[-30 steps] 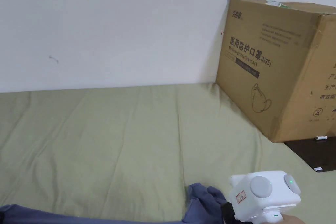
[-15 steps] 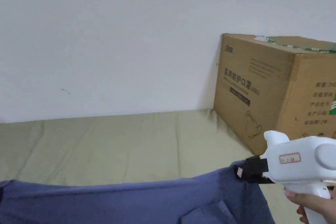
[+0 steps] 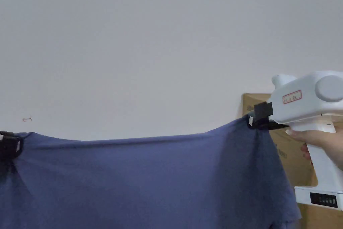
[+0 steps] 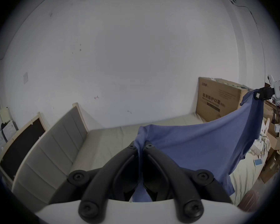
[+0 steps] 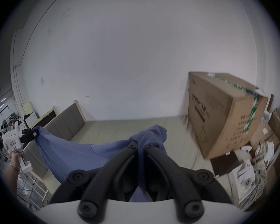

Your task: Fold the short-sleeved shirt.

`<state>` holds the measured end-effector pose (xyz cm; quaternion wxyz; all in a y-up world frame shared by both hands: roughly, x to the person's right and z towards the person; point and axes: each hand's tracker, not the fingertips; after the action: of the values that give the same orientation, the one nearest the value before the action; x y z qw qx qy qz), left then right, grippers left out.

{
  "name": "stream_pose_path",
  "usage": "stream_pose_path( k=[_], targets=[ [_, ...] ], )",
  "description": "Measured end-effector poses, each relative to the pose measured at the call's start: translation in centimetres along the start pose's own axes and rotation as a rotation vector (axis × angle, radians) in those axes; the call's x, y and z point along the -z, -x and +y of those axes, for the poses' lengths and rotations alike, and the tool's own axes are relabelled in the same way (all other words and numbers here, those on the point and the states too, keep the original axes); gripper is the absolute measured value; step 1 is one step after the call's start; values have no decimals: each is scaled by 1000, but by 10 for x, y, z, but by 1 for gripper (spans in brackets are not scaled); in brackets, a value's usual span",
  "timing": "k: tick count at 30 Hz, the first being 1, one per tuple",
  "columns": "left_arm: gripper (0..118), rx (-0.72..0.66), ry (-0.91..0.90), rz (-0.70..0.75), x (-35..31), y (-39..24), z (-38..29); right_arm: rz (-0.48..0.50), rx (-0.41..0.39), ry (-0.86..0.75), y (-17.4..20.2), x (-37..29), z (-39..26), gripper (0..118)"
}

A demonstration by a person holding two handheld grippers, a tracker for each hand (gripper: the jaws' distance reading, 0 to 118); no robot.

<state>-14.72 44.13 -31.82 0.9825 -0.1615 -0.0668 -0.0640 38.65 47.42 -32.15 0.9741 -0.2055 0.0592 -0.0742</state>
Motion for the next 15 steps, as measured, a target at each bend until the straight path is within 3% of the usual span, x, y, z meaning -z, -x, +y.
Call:
stream_pose_path(
  k=[8,15],
  targets=[
    [3,-52,-89,82,70,10,96,-88,-36,-122,17,61,110,2],
    [3,-62,-162,133,144,13,132,-146,-87,-272,30,107,180,2]
  ],
)
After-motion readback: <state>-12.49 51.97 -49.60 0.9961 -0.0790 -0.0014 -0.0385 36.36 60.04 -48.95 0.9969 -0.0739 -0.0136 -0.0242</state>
